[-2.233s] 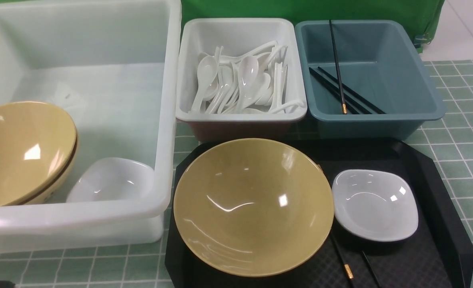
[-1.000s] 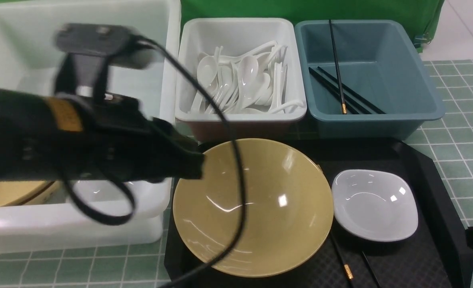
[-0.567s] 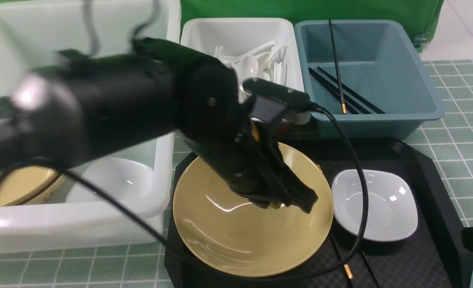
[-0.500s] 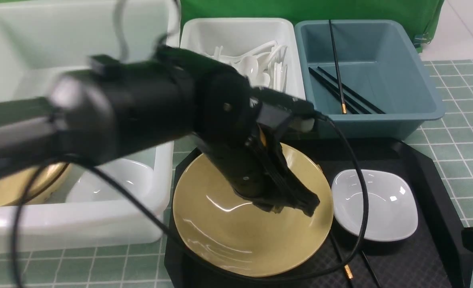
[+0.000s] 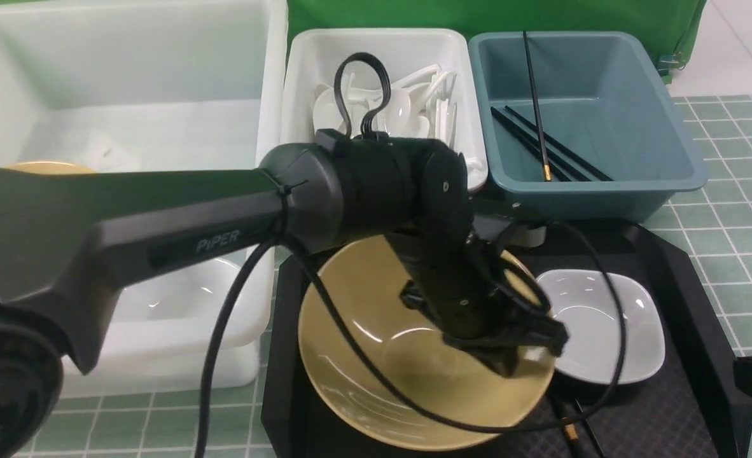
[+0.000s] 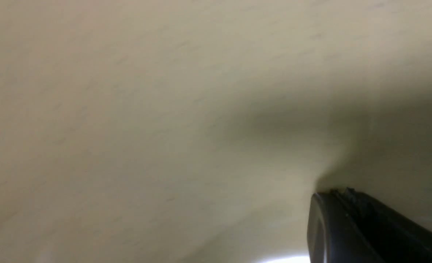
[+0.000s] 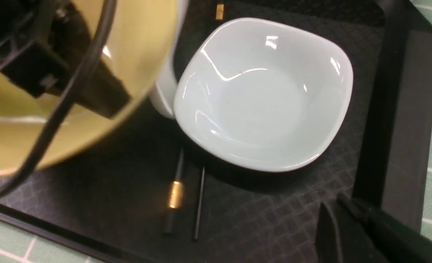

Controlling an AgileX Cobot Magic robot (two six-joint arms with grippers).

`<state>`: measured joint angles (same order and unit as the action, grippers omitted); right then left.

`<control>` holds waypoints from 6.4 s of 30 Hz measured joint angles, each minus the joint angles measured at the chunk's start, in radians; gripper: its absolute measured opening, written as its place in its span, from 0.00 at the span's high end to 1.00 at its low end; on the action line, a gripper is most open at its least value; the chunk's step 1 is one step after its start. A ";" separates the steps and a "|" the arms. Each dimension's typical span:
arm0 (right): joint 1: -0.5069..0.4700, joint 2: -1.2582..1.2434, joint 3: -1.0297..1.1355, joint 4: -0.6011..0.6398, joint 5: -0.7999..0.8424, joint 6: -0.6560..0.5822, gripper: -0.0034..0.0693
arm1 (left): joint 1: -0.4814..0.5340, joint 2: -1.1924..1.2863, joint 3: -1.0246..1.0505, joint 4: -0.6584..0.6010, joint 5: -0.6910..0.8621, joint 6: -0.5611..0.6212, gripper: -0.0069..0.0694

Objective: On blue table put chopsticks spoon bowls plates into blue grey white boxes.
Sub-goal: 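Grasp the large bowl on the tray by its rim, then place the tan bowl onto the bowl stack in the left bin with the left gripper, then reach for and grasp the small white dish on the black tray, then place the white bowl into the white bin on top of the stacked bowls with the right gripper, then reach down and grasp the white spoon resting in the bowl with the right gripper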

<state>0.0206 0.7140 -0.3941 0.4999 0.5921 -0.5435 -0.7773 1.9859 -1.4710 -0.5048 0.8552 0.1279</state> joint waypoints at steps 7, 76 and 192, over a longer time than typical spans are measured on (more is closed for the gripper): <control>0.000 0.000 0.000 0.001 0.000 0.000 0.88 | 0.000 0.002 -0.132 -0.004 0.140 0.109 0.90; 0.030 0.000 0.000 0.033 -0.004 0.015 0.82 | 1.334 -0.663 0.160 0.237 0.092 -0.103 0.90; 0.606 1.002 -1.279 -0.183 0.250 0.151 0.27 | 0.649 -1.993 1.176 0.687 -0.374 0.109 0.91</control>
<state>0.6268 1.7163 -1.6732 0.3171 0.8417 -0.3927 -0.1281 -0.0076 -0.2952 0.1824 0.4809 0.2367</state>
